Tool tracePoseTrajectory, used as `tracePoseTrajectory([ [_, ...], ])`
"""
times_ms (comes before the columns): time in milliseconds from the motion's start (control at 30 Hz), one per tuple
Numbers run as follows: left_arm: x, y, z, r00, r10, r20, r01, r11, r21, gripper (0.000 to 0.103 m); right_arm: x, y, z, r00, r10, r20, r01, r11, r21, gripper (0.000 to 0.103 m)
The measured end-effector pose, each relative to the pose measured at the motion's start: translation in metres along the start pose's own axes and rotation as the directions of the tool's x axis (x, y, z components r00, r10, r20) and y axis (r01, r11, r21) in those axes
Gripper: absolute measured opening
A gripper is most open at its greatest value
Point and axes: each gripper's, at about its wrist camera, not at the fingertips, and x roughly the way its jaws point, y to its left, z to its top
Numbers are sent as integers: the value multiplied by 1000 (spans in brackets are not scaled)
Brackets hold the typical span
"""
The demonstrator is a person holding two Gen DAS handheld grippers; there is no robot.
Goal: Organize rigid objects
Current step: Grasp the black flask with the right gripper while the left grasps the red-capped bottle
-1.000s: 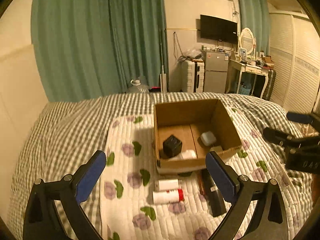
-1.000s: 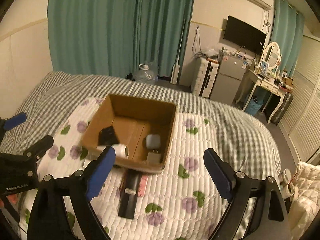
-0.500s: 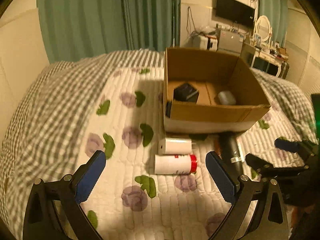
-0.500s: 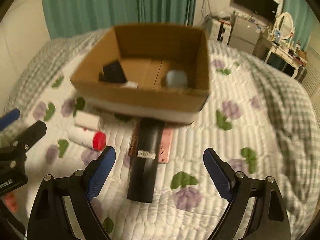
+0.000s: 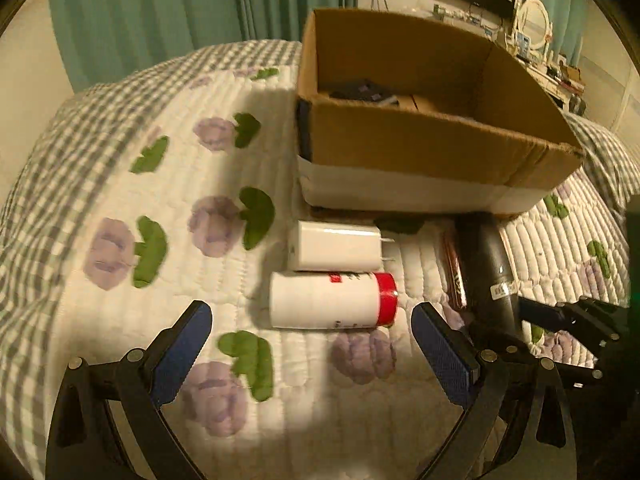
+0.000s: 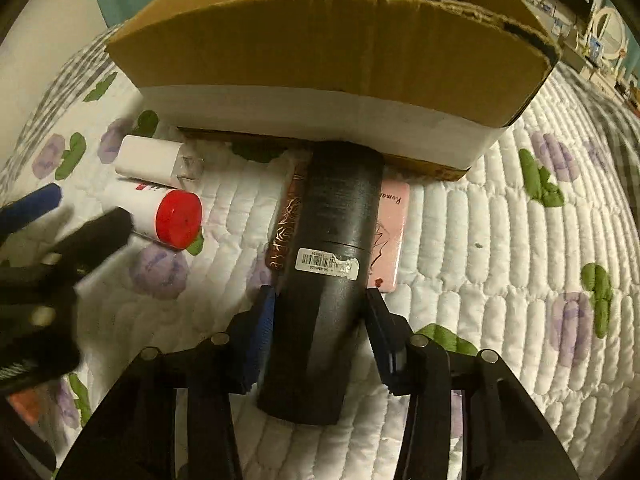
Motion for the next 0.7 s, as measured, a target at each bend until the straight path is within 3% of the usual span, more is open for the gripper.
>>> tracePoseTrajectory([
  [333,31,-8,-4,998,21,-66,-20,1000,4,102,-34,-23,-15,996,-7,91,3,999,37,41],
  [600,48,-9,0,998,33,-62,-34,999,-16,100,-29,-28,-13,998,-6,68,3,999,49,41],
  [633,47,-9,0,998,31,-60,-32,999,-14,97,-26,-27,-11,998,-9,61,6,999,46,41],
  [667,48,-9,1,998,23,-61,-24,1000,-10,84,-24,-27,-12,998,-10,58,8,999,46,41],
  [700,50,-13,2,998,11,-61,-11,1000,-6,77,-21,-27,-10,999,-9,53,7,999,47,41],
])
